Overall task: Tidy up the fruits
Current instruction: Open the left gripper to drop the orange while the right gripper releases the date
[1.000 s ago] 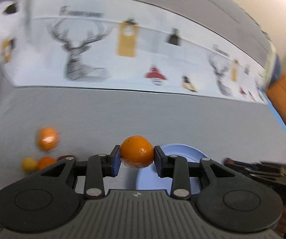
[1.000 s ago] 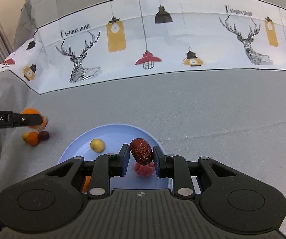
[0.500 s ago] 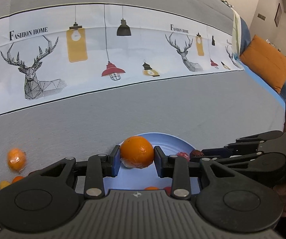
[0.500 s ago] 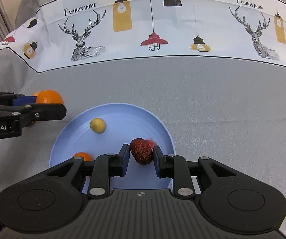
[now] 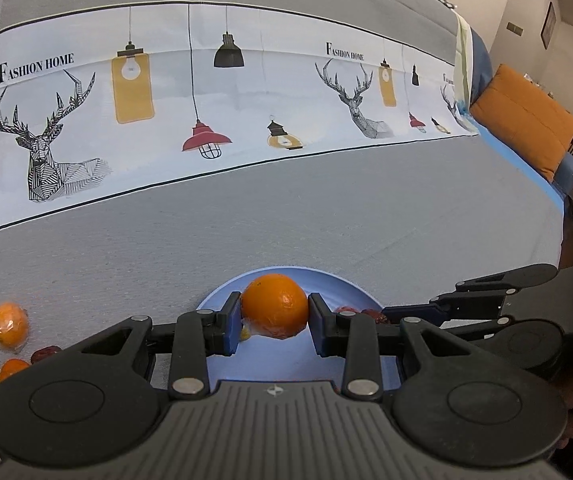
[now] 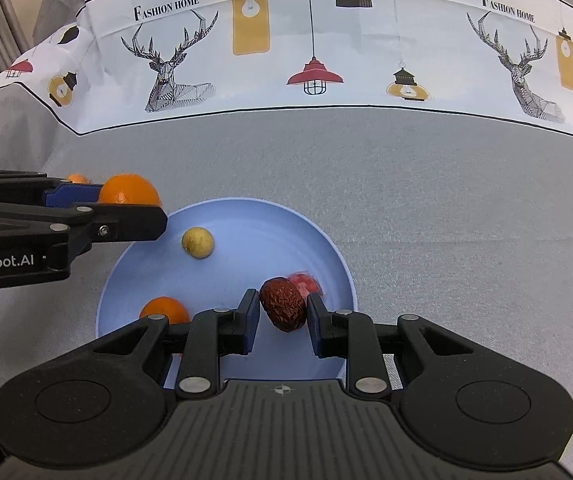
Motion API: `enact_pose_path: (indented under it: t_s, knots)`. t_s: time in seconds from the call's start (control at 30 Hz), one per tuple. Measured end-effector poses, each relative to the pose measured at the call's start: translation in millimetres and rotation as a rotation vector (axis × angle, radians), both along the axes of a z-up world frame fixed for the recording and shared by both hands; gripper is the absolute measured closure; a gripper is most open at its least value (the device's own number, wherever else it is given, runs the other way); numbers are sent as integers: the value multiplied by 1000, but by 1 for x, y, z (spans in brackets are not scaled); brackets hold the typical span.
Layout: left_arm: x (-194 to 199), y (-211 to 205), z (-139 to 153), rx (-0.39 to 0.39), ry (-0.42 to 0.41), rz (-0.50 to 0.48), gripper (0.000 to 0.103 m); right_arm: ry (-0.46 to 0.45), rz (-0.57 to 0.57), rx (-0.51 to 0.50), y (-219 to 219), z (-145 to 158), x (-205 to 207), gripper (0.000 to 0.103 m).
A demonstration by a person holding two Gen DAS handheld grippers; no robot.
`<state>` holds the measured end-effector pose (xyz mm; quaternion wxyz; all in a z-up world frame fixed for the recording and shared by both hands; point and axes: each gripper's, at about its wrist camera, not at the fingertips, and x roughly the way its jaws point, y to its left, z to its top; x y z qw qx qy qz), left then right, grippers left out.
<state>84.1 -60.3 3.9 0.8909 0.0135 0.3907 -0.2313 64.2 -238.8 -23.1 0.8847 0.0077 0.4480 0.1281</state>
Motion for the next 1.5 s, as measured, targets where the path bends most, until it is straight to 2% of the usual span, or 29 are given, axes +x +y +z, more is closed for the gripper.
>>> enact_pose_path:
  t_s: [0.9,0.97,1.1,1.5]
  knots:
    - [-1,-6,-6,-5,14,-20,66,9,18,-11,5,-5,1,76]
    - [0,-6,-7,-13,27,-23,61,9,18,-16,6,-6,1,75]
    - [0,-5,-7,-14,28,-14,59,5,12,-26,7,-6,1,57]
    - [0,-5,-6,-13,28,-7,59,5,10,-35,9,-5,-1,57]
